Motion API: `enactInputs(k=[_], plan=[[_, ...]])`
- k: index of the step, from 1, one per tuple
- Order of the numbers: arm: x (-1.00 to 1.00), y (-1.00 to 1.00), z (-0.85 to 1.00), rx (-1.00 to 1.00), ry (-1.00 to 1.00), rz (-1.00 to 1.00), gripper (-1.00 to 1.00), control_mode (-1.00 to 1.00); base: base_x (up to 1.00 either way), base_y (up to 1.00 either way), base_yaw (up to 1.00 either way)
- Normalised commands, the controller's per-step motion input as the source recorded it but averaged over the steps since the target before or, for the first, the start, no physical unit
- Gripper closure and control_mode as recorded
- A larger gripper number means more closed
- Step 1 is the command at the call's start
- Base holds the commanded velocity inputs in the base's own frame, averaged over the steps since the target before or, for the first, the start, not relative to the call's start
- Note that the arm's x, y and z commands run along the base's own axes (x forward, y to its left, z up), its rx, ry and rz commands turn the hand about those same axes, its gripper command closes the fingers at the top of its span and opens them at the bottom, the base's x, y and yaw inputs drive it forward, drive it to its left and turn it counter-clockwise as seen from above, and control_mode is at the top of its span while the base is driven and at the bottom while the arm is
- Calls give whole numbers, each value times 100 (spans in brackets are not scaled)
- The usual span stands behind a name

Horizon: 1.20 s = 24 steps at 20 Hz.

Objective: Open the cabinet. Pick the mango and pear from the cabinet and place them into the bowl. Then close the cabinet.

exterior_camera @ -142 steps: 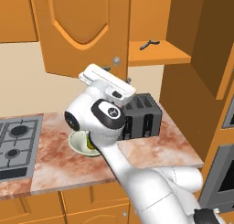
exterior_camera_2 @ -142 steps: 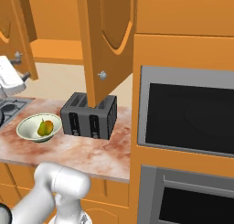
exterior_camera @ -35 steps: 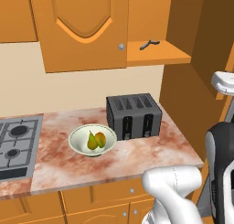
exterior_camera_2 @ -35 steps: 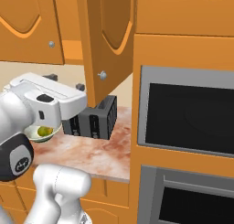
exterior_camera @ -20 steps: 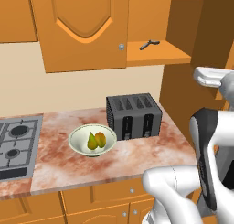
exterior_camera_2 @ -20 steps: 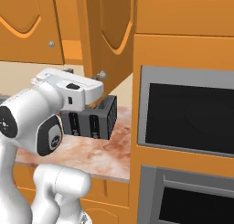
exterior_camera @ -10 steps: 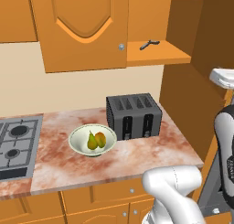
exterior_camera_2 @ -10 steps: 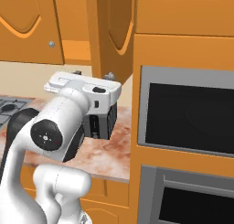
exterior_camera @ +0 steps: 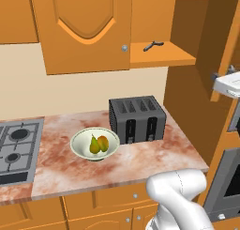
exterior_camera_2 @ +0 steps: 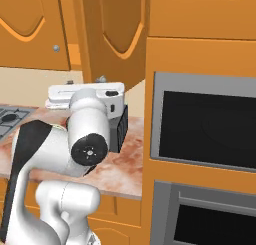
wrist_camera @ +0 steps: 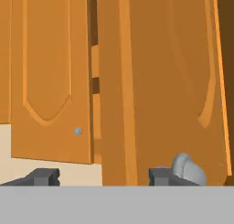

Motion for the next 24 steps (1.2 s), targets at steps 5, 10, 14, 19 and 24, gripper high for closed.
enactInputs(k=[5, 10, 14, 19, 24], plan=[[100, 75, -79, 0, -8, 26, -100, -100, 0, 0, 0], [100, 60, -68, 0, -6, 18, -100, -100, 0, 0, 0], [100, 45, -62, 0, -2, 16, -100, -100, 0, 0, 0], [100, 40, -59, 0, 0, 13, -100, -100, 0, 0, 0], [100, 33, -51, 0, -1, 10, -100, -100, 0, 0, 0]])
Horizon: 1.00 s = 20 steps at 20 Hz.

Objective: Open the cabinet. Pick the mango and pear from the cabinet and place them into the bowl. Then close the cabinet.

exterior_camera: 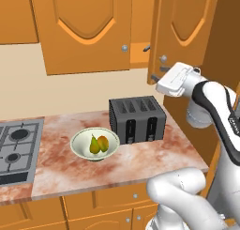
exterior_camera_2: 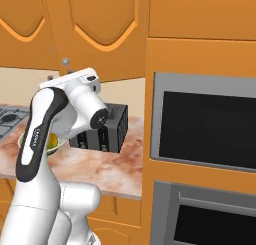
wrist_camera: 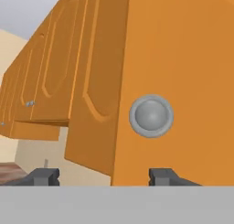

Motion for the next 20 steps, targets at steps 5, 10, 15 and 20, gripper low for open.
enactInputs(k=[5, 10, 15, 20], plan=[[100, 14, -31, 8, 0, 2, -100, -100, 0, 0, 0], [100, 43, -48, 5, -1, -4, -100, -100, 0, 0, 0], [100, 70, -58, 0, -2, -20, -100, -100, 0, 0, 0], [100, 87, -44, -12, 0, -38, -100, -100, 0, 0, 0]])
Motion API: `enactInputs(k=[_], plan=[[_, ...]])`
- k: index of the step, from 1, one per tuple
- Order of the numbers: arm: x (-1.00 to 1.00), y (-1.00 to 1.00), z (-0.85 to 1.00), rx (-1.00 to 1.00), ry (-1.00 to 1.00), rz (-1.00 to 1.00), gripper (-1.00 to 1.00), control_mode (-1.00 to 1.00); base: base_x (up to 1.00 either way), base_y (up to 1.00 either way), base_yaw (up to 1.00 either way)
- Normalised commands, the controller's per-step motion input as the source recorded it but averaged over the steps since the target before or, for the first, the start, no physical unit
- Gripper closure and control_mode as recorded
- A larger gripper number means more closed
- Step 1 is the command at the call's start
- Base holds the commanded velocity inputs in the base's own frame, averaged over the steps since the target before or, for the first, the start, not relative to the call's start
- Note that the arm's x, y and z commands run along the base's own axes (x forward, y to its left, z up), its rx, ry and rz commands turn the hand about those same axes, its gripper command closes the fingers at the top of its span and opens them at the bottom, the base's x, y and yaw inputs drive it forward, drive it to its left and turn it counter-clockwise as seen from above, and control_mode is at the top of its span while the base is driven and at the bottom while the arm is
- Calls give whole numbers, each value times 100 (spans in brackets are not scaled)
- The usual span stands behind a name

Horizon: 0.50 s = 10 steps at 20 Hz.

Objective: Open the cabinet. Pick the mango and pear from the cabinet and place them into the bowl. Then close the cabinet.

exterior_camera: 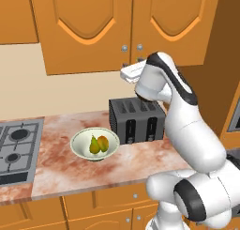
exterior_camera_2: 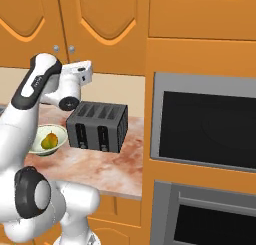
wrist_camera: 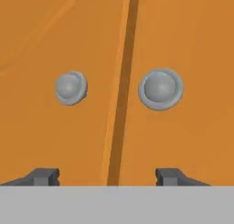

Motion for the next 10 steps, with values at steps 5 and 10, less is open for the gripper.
enactInputs(k=[5, 10], plan=[[100, 63, -54, -8, 0, -37, -100, -100, 0, 0, 0], [100, 20, -68, -10, 3, -45, -100, -100, 0, 0, 0]])
